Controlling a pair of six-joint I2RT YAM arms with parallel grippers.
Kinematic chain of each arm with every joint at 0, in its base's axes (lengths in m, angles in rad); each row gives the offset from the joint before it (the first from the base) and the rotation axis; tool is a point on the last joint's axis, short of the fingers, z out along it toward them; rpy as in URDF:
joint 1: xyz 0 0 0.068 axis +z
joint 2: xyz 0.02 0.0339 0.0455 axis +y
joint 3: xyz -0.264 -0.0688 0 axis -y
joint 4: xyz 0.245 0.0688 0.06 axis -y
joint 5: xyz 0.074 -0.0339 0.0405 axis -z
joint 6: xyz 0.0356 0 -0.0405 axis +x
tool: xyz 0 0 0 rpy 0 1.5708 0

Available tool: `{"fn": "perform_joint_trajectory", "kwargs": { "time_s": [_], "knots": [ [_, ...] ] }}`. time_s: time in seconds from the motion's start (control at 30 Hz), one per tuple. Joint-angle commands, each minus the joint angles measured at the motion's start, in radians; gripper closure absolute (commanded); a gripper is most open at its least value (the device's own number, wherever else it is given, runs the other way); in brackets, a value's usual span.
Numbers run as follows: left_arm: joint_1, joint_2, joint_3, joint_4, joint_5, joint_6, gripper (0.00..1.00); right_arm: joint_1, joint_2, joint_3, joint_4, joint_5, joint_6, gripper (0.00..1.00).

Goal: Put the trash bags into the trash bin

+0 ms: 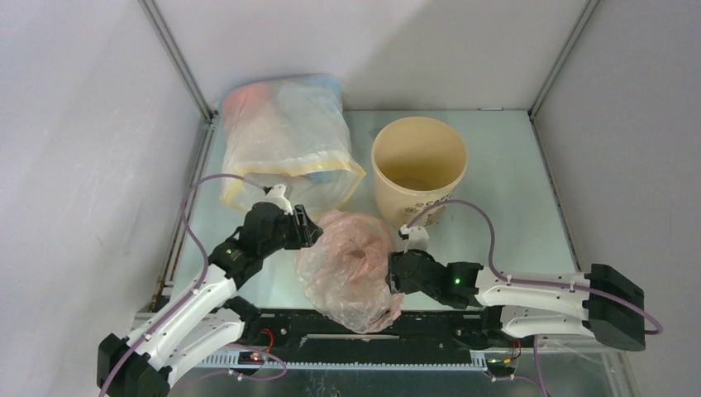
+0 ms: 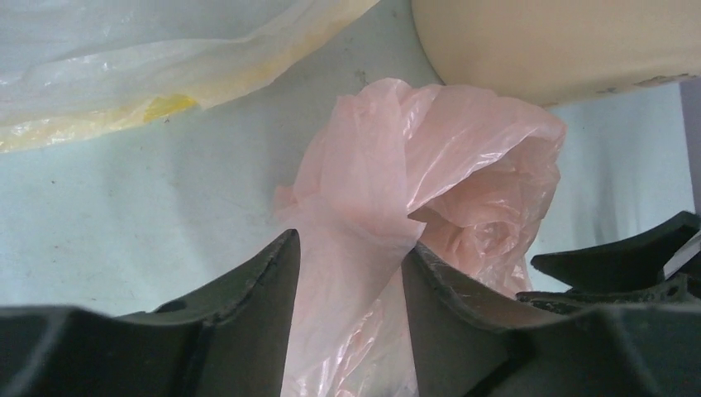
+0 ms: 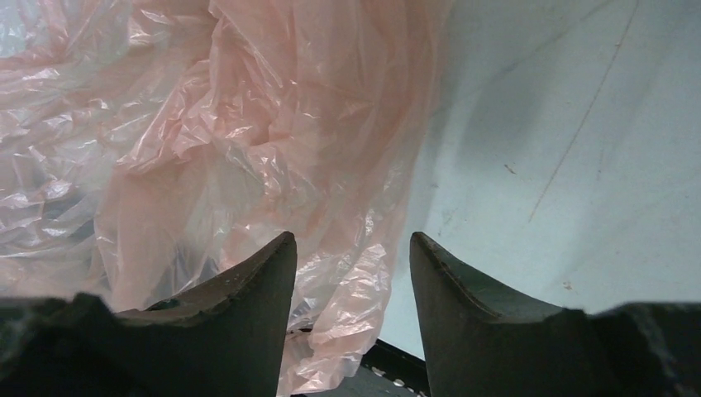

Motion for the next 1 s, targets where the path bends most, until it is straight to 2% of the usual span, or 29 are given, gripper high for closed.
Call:
{"fn": "perform_joint_trajectory", "kwargs": {
  "time_s": [0.0,0.1,0.17,0.27,0.3,0.47,0.67,0.8,0.97],
  "knots": [
    [-0.007,0.040,0.066,0.035,-0.029,0.050,0.52,0.007,0.029,0.001,0.099,-0.002,0.026,0.47],
    [-0.006,0.051,0.082,0.033,-0.061,0.071,0.76,0.006,0.052,0.001,0.118,-0.024,0.019,0.58],
    [-0.006,0.033,0.092,0.024,-0.074,0.082,0.91,0.004,0.055,0.001,0.116,-0.024,0.021,0.74],
    [-0.007,-0.028,0.096,0.012,-0.094,0.084,1.00,-0.009,0.031,0.001,0.084,-0.002,0.028,0.98],
    [-0.007,-0.053,0.096,0.011,-0.100,0.082,1.00,-0.015,0.005,0.001,0.066,0.015,0.029,1.00],
    [-0.007,-0.140,0.107,0.014,-0.042,0.062,1.00,-0.071,-0.168,0.003,-0.063,0.103,0.006,1.00],
    [-0.006,-0.181,0.114,0.124,0.144,-0.006,1.00,-0.154,-0.363,0.068,-0.204,0.166,-0.092,1.00],
    [-0.007,-0.164,0.117,0.178,0.211,-0.044,1.00,-0.157,-0.410,0.102,-0.121,0.024,-0.254,0.98],
    [-0.006,-0.118,0.112,0.179,0.217,-0.049,1.00,-0.125,-0.331,0.107,0.072,-0.102,-0.344,1.00]
  ]
}}
